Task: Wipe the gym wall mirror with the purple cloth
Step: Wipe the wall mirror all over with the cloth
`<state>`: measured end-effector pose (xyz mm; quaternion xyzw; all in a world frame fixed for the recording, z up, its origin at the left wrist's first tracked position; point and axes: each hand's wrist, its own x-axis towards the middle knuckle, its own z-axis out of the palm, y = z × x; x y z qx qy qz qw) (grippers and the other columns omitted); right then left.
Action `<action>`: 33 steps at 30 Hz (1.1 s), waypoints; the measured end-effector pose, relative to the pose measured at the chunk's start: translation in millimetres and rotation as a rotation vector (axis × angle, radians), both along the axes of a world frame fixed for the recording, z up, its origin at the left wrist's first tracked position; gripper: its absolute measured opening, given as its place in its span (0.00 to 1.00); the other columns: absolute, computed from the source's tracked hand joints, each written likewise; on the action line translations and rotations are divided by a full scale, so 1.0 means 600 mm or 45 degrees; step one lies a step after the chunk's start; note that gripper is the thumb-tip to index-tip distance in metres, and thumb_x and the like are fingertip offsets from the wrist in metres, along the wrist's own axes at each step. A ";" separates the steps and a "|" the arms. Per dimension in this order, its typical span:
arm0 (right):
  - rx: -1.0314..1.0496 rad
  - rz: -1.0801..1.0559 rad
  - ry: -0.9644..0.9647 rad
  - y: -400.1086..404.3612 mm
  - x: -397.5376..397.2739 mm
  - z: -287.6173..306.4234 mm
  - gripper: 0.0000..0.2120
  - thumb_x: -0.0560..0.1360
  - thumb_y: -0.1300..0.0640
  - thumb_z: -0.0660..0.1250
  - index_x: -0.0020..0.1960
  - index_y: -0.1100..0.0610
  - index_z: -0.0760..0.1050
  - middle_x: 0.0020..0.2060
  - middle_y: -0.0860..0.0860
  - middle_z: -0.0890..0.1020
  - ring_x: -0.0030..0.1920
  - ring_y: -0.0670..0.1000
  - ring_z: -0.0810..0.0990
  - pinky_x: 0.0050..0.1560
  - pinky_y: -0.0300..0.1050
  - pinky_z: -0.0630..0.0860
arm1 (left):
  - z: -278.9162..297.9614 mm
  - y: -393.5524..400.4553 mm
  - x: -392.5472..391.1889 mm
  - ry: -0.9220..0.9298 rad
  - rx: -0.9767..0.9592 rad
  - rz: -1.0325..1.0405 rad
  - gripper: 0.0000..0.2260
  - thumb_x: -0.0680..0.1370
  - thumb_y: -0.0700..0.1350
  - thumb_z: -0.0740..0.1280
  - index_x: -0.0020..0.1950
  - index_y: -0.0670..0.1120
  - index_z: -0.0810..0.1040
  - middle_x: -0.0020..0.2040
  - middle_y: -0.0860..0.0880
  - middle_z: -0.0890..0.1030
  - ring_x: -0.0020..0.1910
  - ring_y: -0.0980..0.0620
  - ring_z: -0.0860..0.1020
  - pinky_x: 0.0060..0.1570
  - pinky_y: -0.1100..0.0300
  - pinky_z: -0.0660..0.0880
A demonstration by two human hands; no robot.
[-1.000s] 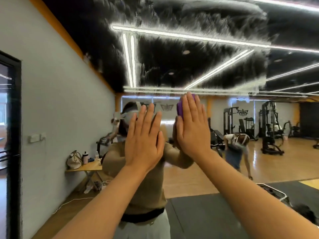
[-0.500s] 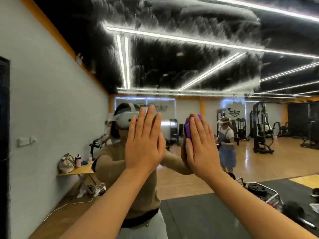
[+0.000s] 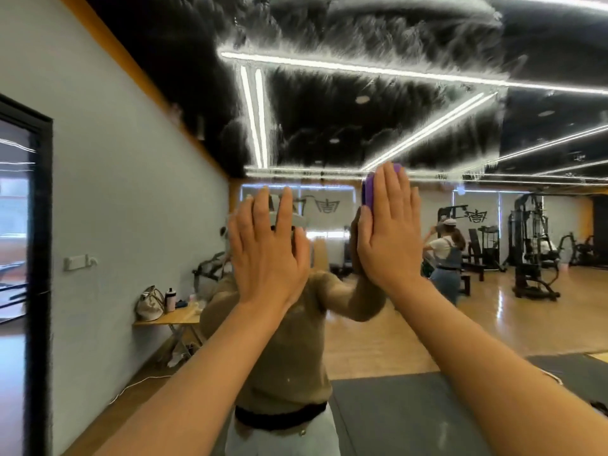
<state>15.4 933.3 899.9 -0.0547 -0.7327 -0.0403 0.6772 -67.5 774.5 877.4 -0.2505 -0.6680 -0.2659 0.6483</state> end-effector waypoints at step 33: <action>0.037 -0.037 -0.040 0.077 0.035 -0.022 0.28 0.84 0.52 0.49 0.81 0.61 0.52 0.81 0.56 0.54 0.81 0.53 0.47 0.80 0.44 0.37 | -0.018 0.103 0.024 0.102 -0.204 -0.103 0.28 0.82 0.50 0.52 0.82 0.45 0.55 0.83 0.43 0.51 0.82 0.46 0.49 0.79 0.44 0.47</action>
